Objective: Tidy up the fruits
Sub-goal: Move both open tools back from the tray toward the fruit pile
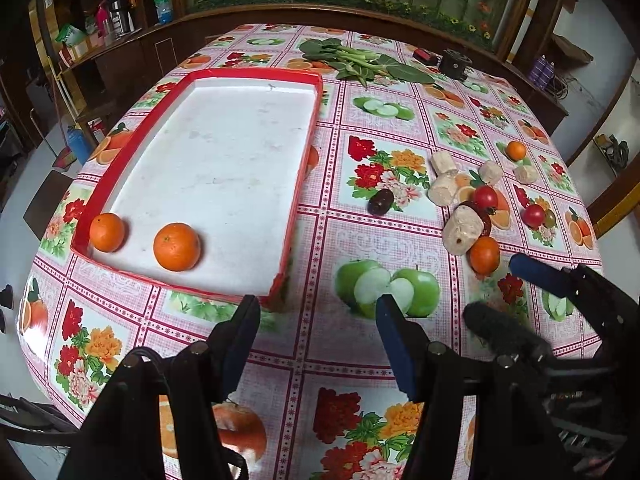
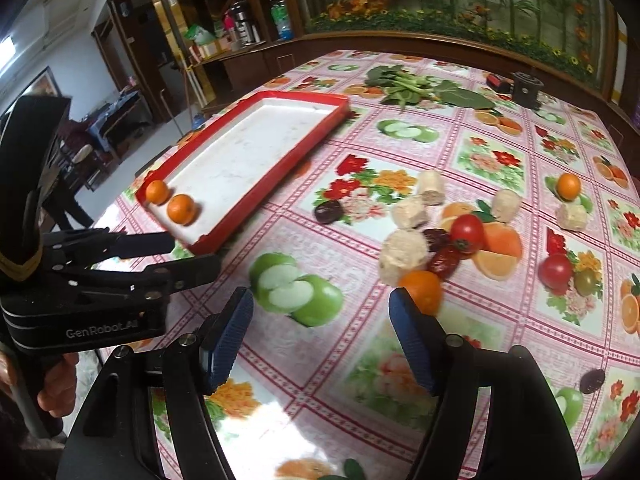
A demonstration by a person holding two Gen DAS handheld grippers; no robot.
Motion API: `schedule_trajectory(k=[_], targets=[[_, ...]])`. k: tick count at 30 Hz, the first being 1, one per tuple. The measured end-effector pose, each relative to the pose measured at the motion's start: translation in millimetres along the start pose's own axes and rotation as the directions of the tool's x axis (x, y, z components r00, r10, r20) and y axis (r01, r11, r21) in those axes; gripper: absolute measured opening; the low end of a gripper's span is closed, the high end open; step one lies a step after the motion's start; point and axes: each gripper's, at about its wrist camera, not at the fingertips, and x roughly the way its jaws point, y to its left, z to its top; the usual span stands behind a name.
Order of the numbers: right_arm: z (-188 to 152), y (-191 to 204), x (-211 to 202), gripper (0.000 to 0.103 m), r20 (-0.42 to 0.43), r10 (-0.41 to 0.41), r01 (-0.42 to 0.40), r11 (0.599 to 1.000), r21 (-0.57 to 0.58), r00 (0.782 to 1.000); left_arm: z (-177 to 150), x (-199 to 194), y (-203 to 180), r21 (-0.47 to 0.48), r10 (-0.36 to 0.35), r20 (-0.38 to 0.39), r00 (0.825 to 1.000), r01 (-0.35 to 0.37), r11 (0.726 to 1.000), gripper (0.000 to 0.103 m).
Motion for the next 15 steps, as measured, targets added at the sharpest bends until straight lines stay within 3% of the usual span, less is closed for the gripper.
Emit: schedule_trajectory(k=[15], targets=[[-16,-79,-13,0.071,-0.020,-0.087,0.089,0.988,0.130,0.996,2,8,-13,0.040,-0.030,-0.022,0.999,0.031,0.999,0.063]])
